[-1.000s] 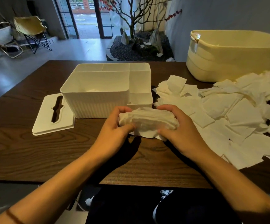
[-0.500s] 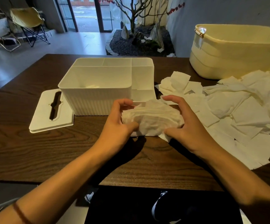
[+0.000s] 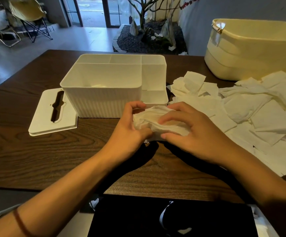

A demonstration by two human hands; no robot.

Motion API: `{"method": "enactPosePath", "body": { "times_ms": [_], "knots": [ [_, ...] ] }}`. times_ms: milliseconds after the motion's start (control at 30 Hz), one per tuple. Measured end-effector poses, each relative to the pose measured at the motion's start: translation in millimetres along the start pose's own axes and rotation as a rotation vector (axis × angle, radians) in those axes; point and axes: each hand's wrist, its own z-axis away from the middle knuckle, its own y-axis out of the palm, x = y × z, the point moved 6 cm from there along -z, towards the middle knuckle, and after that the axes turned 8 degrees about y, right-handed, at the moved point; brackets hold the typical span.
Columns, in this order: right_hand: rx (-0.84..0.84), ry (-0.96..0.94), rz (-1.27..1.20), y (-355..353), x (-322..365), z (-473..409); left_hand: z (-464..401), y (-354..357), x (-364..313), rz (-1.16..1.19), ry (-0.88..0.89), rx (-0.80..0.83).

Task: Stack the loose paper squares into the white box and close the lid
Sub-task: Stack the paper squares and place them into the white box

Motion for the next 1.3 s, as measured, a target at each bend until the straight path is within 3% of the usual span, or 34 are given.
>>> {"method": "enactPosePath", "body": {
  "times_ms": [367,533,667,967,1167,1300],
  "knots": [
    [0.082,-0.021,0.366,14.3,22.2,-11.9,2.0,1.3,-8.3,0.073,-0.007,0.022],
    [0.117,0.005,0.092,-7.5,13.0,-6.9,9.1,-1.2,-3.6,0.008,-0.022,0.030],
    [0.214,0.094,0.125,-17.9,-6.9,3.9,6.5,-1.9,-7.6,-0.110,0.059,0.052],
    [0.108,0.117,-0.198,-12.3,-23.3,-0.6,6.8,3.9,-9.8,-0.157,0.024,0.193],
    [0.210,0.077,-0.287,-26.6,-25.6,-0.9,-2.6,-2.4,-16.4,-0.187,0.034,0.098],
    [0.014,0.090,-0.327,-41.3,-32.1,-5.8,-10.1,-11.5,-17.8,-0.103,-0.002,0.022]
  ]
}}
